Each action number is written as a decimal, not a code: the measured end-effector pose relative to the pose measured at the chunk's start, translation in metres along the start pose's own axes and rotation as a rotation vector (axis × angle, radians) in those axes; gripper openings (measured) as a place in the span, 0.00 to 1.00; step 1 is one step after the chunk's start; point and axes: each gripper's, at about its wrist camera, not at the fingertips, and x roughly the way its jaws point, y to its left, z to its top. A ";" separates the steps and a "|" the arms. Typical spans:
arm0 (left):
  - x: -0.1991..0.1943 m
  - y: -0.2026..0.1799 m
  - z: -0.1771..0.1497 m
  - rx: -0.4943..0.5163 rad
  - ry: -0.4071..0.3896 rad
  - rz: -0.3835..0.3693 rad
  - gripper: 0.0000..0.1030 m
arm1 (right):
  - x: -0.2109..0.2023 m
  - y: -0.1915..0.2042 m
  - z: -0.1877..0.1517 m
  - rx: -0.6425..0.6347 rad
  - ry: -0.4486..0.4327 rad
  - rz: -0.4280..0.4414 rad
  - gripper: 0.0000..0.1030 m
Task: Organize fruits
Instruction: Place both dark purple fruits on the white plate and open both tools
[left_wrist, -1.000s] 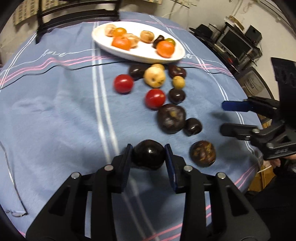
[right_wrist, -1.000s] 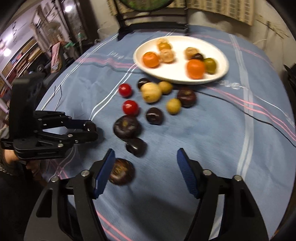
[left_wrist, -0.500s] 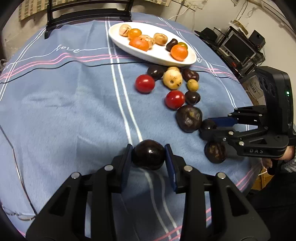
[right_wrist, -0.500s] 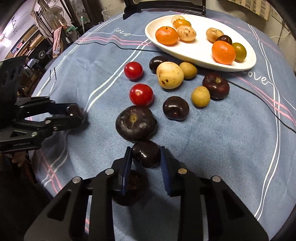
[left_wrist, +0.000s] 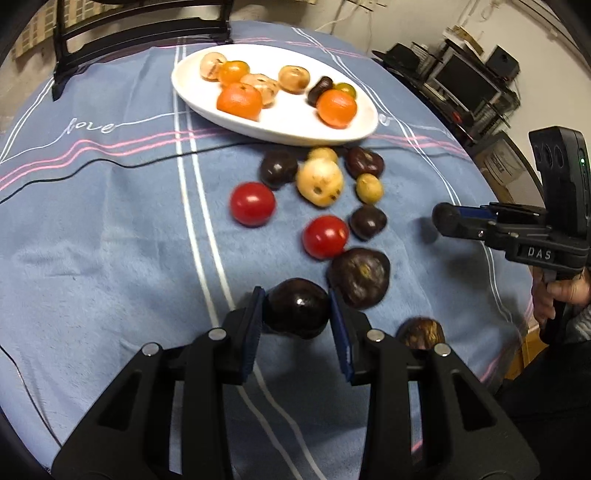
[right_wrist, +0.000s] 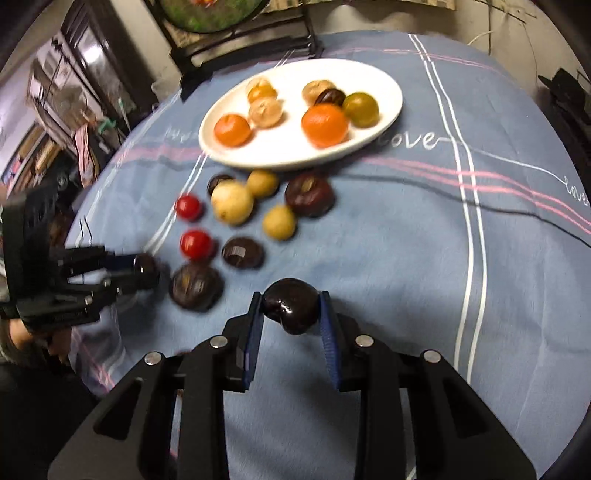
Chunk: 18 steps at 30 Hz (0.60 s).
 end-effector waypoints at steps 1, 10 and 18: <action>-0.001 0.003 0.004 -0.015 -0.004 0.003 0.34 | 0.000 -0.003 0.004 0.000 -0.002 0.007 0.29; 0.004 -0.005 0.058 -0.016 -0.070 0.013 0.34 | 0.005 -0.007 0.043 -0.045 -0.031 0.037 0.29; 0.022 -0.027 0.115 0.054 -0.105 0.010 0.35 | 0.000 -0.032 0.100 -0.037 -0.123 0.025 0.29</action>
